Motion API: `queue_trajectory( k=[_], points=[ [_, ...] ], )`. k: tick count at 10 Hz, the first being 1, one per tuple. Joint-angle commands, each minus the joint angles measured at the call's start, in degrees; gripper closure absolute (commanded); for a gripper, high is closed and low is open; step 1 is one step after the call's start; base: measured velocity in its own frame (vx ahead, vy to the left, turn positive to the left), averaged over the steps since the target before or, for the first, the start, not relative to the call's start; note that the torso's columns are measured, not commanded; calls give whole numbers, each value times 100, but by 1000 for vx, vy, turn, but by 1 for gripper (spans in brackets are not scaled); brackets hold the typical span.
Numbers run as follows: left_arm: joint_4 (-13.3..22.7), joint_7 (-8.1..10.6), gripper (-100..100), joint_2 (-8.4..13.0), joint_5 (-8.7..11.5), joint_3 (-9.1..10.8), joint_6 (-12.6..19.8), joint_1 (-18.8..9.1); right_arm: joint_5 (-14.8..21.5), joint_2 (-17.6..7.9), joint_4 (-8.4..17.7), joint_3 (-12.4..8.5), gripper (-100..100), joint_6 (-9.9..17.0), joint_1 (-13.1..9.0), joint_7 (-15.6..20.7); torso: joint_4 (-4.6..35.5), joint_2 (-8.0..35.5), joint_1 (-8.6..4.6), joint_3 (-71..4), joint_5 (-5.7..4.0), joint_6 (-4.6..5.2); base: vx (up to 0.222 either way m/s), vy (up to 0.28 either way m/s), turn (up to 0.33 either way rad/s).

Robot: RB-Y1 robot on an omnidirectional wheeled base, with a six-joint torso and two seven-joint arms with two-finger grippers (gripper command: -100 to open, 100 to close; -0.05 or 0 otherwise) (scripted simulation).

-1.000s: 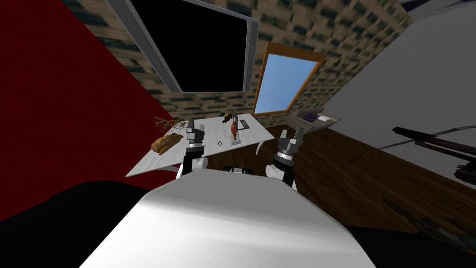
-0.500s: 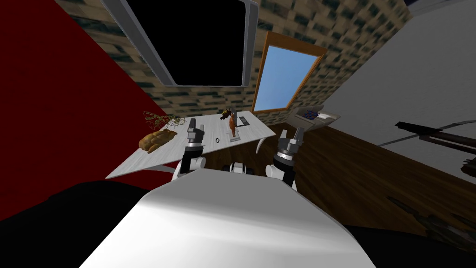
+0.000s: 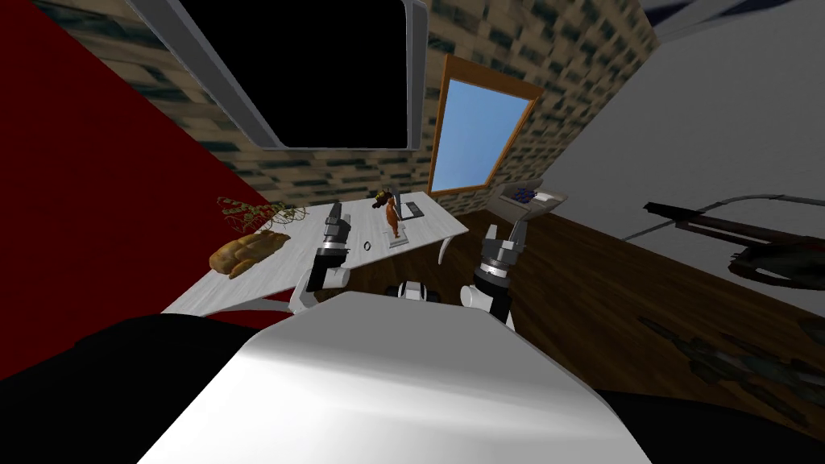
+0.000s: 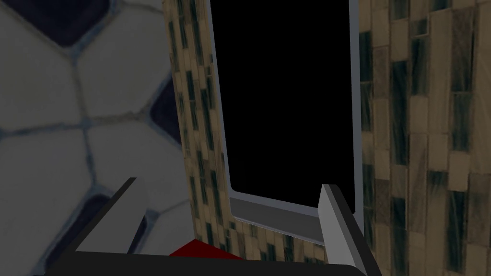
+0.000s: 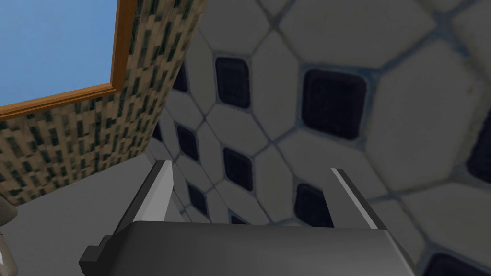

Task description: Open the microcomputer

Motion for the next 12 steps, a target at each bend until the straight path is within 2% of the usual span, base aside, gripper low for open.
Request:
queue_trajectory(
  k=[1,5,12],
  points=[
    [170,-74,-100,90,-132,315,285,-189,0,0,0,0,0,0,0,0,1,4,7,2,2,0,46,-78,-135],
    [397,-203,-100,65,-361,835,814,-556,0,0,0,0,0,0,0,0,3,11,11,7,4,0,41,-67,-173],
    [897,-446,-100,-137,-797,1819,1824,-1267,0,0,0,0,0,0,0,0,3,9,9,6,2,0,59,-76,-185]
  ],
)
